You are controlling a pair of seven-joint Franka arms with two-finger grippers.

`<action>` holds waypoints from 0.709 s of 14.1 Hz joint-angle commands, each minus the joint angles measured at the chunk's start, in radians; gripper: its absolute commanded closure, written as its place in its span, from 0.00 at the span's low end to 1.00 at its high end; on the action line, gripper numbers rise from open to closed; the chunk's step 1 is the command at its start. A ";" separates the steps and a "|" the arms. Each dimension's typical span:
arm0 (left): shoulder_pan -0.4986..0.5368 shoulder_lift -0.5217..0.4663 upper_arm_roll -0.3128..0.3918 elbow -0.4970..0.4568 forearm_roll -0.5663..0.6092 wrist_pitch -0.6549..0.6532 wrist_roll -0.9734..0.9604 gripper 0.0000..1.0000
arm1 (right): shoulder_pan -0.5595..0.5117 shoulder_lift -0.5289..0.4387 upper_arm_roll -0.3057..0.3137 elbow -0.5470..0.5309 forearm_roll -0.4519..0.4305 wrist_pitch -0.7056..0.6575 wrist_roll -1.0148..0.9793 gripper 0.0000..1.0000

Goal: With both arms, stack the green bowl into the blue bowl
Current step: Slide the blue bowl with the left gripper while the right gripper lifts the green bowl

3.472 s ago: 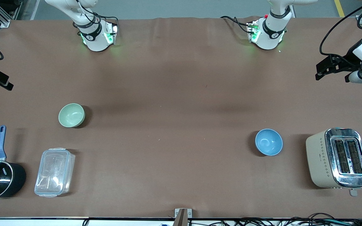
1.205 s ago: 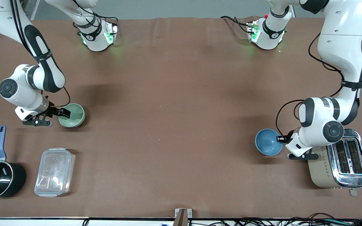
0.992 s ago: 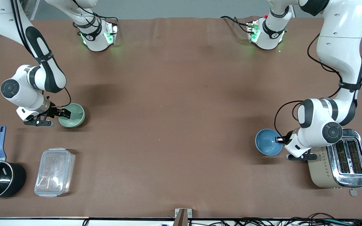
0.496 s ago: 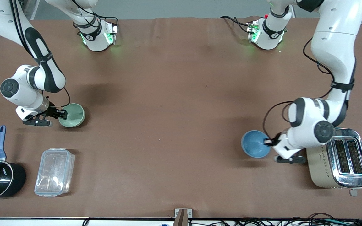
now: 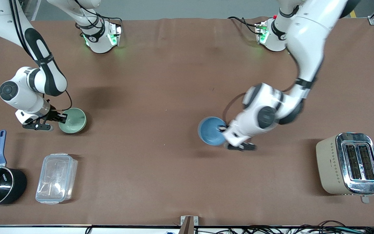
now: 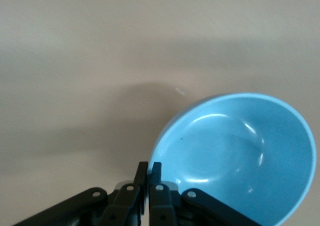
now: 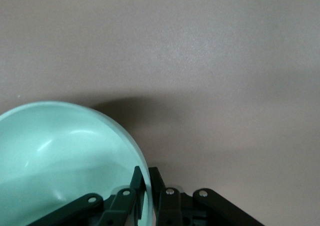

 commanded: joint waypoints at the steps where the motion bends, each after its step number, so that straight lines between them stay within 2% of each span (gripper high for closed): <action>1: -0.093 0.038 0.011 0.034 -0.002 0.005 -0.088 1.00 | -0.007 -0.073 0.007 0.075 0.002 -0.210 0.001 1.00; 3: -0.149 0.059 0.015 0.032 -0.004 0.050 -0.132 1.00 | -0.001 -0.102 0.012 0.184 0.025 -0.406 0.000 1.00; 5: -0.155 0.073 0.015 0.034 -0.002 0.065 -0.154 0.99 | 0.016 -0.114 0.010 0.272 0.150 -0.561 -0.007 1.00; 8: -0.173 0.101 0.017 0.034 -0.002 0.116 -0.154 0.90 | 0.042 -0.140 0.035 0.289 0.220 -0.626 0.048 1.00; 10: -0.166 0.090 0.019 0.035 -0.002 0.116 -0.160 0.61 | 0.045 -0.153 0.105 0.280 0.244 -0.639 0.140 1.00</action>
